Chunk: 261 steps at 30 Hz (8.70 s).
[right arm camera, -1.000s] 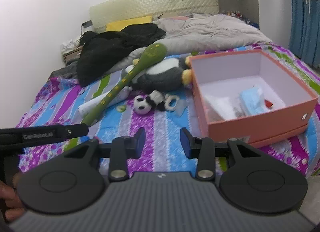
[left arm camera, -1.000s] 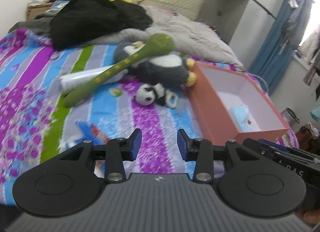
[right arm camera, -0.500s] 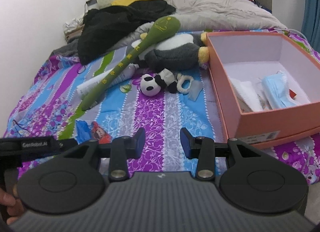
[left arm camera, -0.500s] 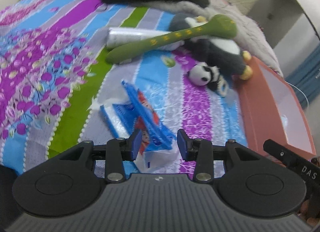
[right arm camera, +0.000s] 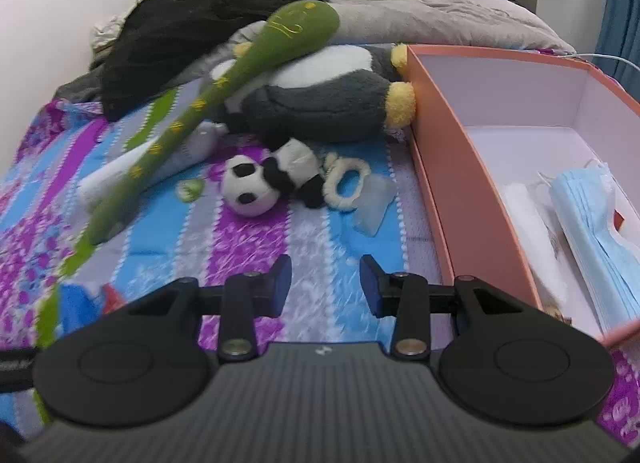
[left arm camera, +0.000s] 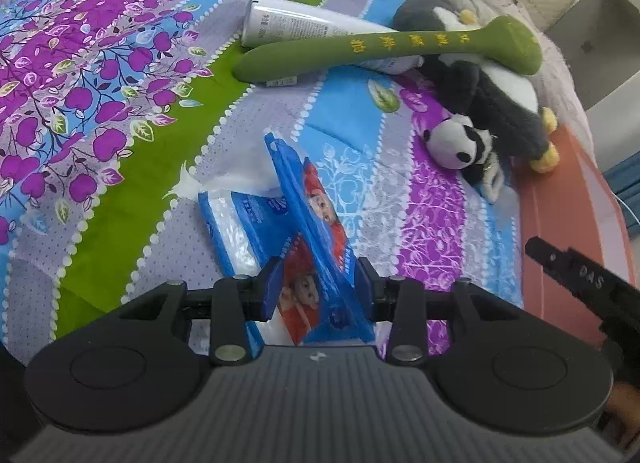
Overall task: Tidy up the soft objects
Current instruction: 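Grasp the blue-red snack wrapper with left tool while right tool grasps clear plastic piece, then lift the snack wrapper with left tool while right tool lifts the clear plastic, then carry the snack wrapper with left tool while right tool carries clear plastic over box, then open left tool dropping snack wrapper in box while right tool drops clear plastic, then move both open tools back toward the panda plush and white hair tie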
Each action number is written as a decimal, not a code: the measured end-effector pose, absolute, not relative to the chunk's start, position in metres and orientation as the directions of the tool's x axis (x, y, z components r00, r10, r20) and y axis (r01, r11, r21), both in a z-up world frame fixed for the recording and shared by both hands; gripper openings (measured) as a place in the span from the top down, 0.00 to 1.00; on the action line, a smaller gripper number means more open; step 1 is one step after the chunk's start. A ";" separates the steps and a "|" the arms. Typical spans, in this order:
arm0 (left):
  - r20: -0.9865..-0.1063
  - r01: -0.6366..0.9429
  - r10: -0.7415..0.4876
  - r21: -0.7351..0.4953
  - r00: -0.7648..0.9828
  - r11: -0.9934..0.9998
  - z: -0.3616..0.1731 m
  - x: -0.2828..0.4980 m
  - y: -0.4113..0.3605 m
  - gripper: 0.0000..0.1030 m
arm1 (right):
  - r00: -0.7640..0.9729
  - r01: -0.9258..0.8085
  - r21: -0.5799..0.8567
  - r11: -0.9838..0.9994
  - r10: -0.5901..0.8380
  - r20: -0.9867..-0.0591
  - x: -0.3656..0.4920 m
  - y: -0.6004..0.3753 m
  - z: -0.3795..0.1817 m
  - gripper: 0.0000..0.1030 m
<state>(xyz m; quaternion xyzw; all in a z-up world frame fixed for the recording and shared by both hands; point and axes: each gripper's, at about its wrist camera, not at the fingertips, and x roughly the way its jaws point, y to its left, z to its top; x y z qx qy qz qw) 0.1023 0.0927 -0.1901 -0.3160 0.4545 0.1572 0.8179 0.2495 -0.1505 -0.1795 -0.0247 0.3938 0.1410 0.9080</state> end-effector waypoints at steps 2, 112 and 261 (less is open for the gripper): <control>-0.848 -0.554 -0.029 -0.371 0.529 0.745 -0.194 0.107 0.095 0.57 | 0.649 -0.262 0.058 0.963 0.220 -0.728 0.263 -0.149 -0.188 0.60; -0.687 -0.067 -0.203 -0.344 0.698 0.937 -0.088 0.117 0.007 0.95 | 0.641 -0.385 0.161 0.909 0.389 -0.662 0.163 -0.185 -0.102 0.81; -0.792 -0.161 -0.038 -0.171 0.609 0.972 -0.097 0.132 0.039 0.12 | 0.630 -0.364 0.146 0.920 0.359 -0.688 0.188 -0.164 -0.102 0.53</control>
